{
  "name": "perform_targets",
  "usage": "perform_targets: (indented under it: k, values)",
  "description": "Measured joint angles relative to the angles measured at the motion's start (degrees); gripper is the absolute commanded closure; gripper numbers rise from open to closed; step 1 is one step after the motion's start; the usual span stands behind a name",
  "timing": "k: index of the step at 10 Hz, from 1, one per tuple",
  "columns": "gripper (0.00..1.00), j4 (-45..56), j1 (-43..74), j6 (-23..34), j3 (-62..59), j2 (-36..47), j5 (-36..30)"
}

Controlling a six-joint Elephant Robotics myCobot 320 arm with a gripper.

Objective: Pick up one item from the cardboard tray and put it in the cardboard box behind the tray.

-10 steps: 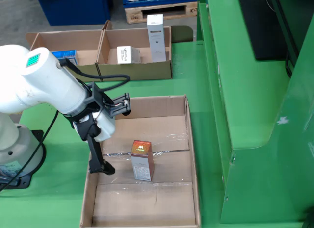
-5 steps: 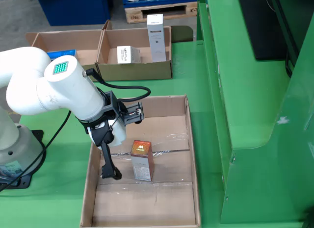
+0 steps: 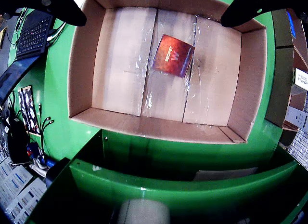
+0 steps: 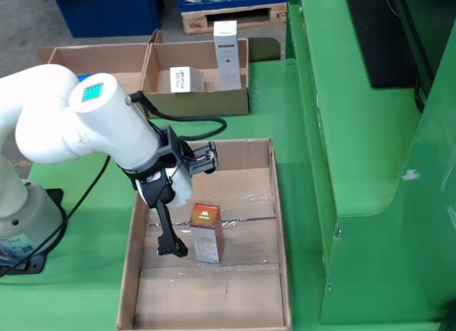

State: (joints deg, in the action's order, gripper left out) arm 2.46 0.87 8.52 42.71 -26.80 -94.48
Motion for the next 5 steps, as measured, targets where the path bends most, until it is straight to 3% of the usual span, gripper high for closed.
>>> perform_targets:
  k: [2,5]
  values:
    - [0.00,0.87,0.00,0.09,-5.54,-0.70,0.00]
    - [0.00,-0.62,-0.08,0.09,-4.66,-0.35,-0.09]
